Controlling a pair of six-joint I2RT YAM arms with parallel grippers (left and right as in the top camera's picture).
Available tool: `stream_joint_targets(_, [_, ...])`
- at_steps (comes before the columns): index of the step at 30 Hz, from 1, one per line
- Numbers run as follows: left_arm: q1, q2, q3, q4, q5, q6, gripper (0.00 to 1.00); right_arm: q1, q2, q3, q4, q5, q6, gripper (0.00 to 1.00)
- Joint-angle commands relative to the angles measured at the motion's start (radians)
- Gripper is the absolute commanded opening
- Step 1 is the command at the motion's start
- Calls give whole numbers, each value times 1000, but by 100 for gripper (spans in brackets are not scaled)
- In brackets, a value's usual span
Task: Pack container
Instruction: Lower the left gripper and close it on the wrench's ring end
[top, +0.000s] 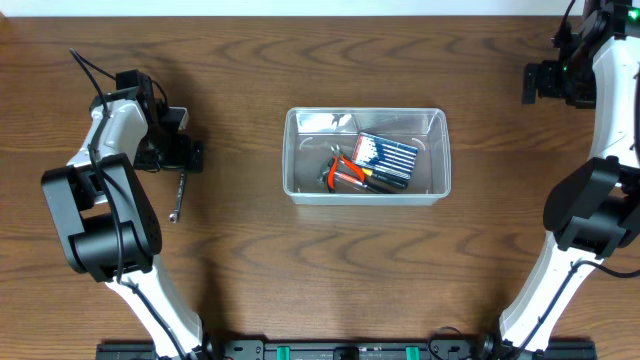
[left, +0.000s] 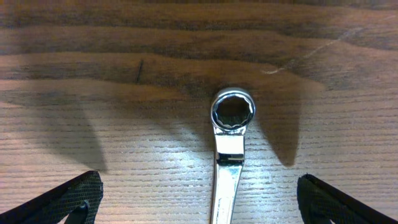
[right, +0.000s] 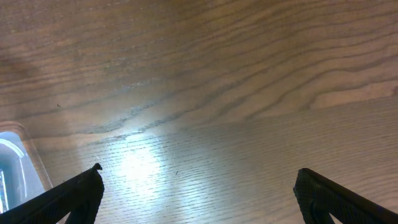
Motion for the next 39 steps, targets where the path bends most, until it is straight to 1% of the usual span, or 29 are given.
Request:
stream_joint_targets(1, [1, 14, -3, 2, -4, 16, 98, 5, -24, -3, 0, -4, 12, 99])
stream_joint_targets(39, [2, 16, -31, 30, -4, 16, 98, 5, -24, -3, 0, -4, 12, 99])
